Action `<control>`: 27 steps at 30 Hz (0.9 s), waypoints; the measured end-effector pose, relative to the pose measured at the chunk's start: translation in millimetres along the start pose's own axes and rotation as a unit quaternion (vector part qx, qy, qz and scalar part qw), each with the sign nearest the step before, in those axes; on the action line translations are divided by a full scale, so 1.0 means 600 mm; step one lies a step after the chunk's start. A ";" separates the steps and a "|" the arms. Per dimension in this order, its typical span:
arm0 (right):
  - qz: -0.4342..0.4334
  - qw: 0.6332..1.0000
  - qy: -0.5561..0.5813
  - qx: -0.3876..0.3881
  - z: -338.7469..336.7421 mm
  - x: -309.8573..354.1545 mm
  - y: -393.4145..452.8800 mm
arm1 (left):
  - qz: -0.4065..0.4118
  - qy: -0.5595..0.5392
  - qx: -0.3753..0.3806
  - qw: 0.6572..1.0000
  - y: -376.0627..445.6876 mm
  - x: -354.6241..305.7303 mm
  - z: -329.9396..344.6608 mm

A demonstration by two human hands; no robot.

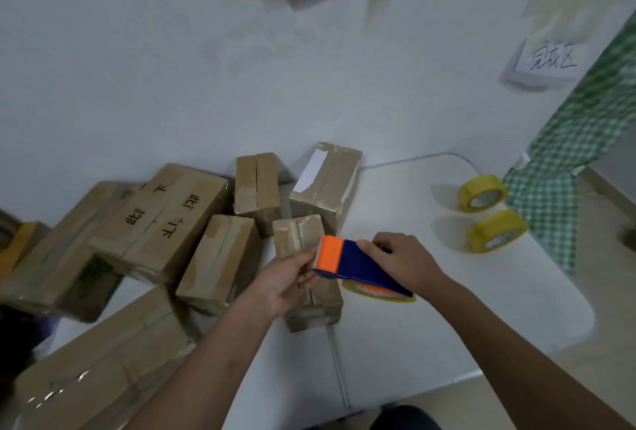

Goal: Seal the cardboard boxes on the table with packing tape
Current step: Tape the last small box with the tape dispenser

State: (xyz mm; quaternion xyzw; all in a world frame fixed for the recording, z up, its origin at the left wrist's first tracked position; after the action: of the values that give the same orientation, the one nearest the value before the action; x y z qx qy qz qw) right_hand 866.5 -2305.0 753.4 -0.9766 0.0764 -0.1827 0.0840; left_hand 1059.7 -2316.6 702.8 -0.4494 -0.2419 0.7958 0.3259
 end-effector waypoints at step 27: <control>-0.078 0.992 -0.075 0.064 0.025 0.019 0.009 | 0.175 0.159 -0.088 0.968 -0.014 -0.022 -0.063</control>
State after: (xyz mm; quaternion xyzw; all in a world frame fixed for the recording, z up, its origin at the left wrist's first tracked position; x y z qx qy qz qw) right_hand 882.1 -2310.1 742.7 -0.9831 -0.0180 -0.1196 0.1373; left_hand 1099.9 -2317.0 697.8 -0.6323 -0.1734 0.7346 0.1750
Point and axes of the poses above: each hand's wrist, its own y-axis towards the middle knuckle, its own z-axis out of the palm, x = y × z, the point moved 9 cm from there along y, towards the middle knuckle, and after that the axes turned 15 degrees about -y, right-handed, at the moved point
